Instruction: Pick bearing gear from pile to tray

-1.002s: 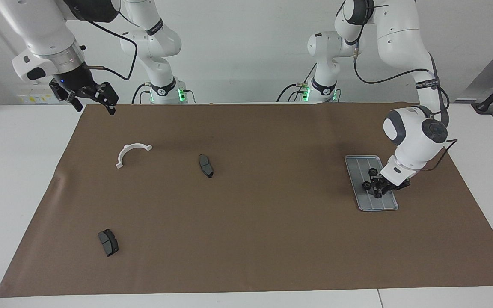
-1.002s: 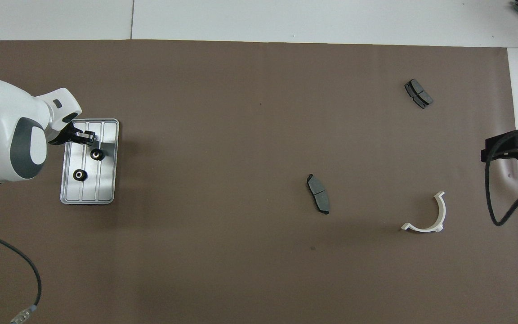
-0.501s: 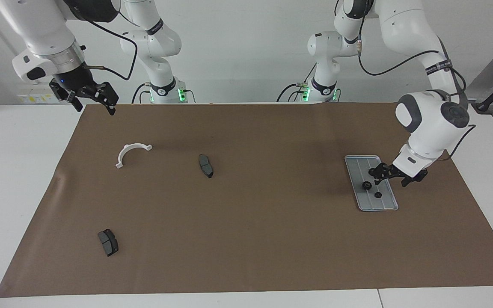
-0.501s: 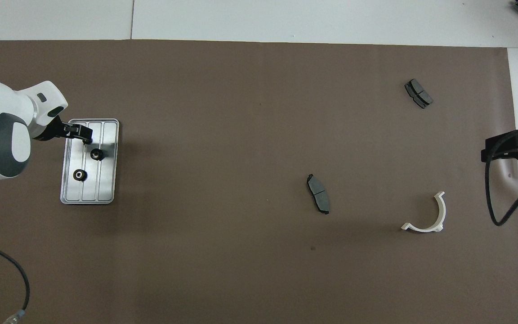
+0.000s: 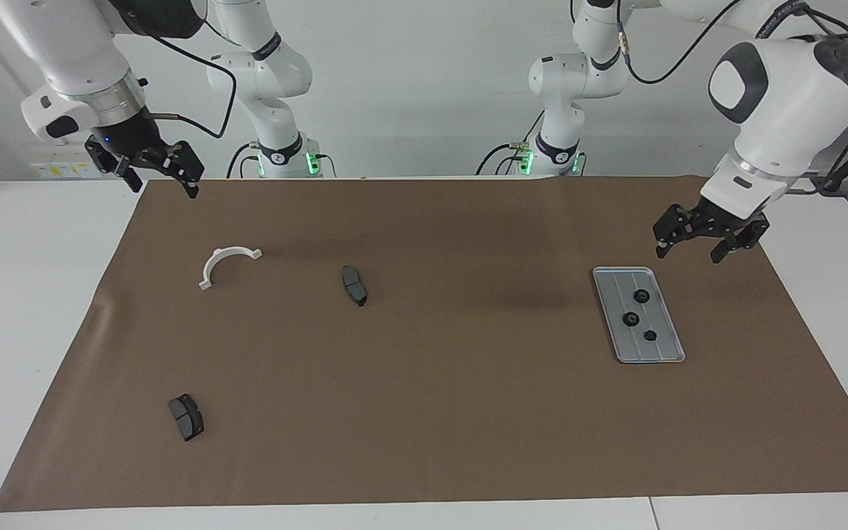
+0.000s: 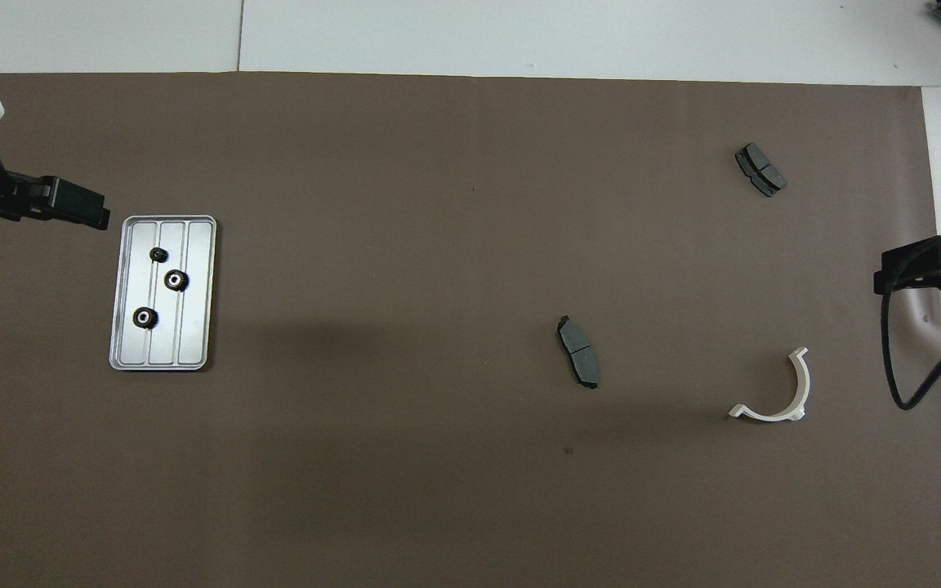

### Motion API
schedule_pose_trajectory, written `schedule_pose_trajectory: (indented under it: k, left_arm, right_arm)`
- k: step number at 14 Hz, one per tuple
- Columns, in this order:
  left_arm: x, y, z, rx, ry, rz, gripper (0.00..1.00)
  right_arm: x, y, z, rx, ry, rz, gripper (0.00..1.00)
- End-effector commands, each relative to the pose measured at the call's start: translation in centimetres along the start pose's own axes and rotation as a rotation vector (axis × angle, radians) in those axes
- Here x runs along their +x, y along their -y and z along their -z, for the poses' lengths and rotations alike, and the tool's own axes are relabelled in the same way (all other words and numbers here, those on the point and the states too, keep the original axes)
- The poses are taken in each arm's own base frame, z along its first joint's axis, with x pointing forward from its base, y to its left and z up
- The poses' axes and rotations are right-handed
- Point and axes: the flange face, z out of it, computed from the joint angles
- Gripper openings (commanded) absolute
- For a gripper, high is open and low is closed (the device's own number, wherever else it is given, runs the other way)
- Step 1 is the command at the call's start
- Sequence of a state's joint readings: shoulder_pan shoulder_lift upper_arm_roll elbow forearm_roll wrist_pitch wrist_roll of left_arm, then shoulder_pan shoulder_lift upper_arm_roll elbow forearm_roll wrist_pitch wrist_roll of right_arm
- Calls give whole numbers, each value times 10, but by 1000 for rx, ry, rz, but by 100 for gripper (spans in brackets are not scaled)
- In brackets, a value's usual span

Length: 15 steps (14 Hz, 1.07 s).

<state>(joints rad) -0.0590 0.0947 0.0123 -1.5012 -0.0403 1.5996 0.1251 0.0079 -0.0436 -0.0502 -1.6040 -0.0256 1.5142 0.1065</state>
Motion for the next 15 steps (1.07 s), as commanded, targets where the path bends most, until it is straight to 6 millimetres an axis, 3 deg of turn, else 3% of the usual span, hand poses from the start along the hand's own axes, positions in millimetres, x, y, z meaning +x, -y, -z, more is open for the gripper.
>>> schedule_pose_trajectory:
  k: [1,5,7,15]
  left_arm:
    - [-20,-5,35,-18,66,7,100]
    - [-36,-9,58,-6,53,6,100]
    - [-41,-9,48,-5,57,3,100]
    - [-38,1,51,26,25,6,100]
  right_arm:
    - [-5,-1,3,14,1,24,100]
    - [-5,-1,2,14,3,25,100]
    - [-5,-1,3,14,1,24,100]
    - [-5,-1,2,14,3,24,100]
